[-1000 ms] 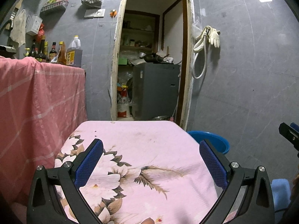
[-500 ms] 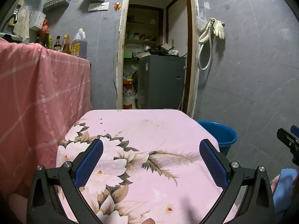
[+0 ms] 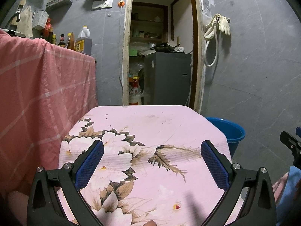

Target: Collect trash

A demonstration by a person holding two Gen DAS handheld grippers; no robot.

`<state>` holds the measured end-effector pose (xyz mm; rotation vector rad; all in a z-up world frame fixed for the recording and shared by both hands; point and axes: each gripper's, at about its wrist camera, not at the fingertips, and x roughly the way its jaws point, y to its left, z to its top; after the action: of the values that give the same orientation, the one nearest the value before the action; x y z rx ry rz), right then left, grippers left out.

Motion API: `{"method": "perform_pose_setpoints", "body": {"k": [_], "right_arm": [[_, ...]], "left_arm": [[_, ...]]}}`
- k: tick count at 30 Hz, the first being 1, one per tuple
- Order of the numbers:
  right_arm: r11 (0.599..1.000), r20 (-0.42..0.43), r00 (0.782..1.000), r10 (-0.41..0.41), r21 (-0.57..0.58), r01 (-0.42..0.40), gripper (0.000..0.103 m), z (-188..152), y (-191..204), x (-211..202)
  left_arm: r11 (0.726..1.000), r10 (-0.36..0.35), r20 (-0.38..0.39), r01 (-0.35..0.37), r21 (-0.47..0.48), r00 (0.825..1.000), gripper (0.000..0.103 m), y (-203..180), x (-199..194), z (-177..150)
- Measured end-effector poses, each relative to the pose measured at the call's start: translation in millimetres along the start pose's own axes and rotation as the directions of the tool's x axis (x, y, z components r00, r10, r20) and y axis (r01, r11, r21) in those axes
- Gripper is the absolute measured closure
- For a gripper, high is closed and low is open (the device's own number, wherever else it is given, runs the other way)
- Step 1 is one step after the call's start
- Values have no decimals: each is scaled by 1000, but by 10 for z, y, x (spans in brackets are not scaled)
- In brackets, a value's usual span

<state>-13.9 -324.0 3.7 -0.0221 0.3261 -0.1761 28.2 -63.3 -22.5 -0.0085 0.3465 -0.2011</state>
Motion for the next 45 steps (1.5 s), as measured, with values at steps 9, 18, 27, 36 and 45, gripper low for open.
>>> {"method": "perform_pose_setpoints", "body": {"k": [9, 18, 27, 36, 45], "right_arm": [[1000, 0, 1000, 2, 0, -2, 0, -6, 4, 5], [1000, -1, 1000, 2, 0, -2, 0, -8, 7, 4], [1000, 0, 1000, 2, 0, -2, 0, -8, 11, 3], [1000, 0, 1000, 1, 0, -1, 0, -9, 20, 1], [1000, 0, 1000, 1, 1, -1, 0, -12, 25, 0]], "left_arm": [[1000, -4, -4, 4, -2, 1000, 2, 25, 11, -13], [1000, -7, -7, 7, -4, 1000, 2, 39, 4, -39], [1000, -6, -7, 6, -6, 1000, 2, 47, 3, -48], [1000, -5, -7, 5, -6, 1000, 2, 42, 1, -47], [1000, -5, -7, 5, -6, 1000, 2, 42, 0, -49]]}}
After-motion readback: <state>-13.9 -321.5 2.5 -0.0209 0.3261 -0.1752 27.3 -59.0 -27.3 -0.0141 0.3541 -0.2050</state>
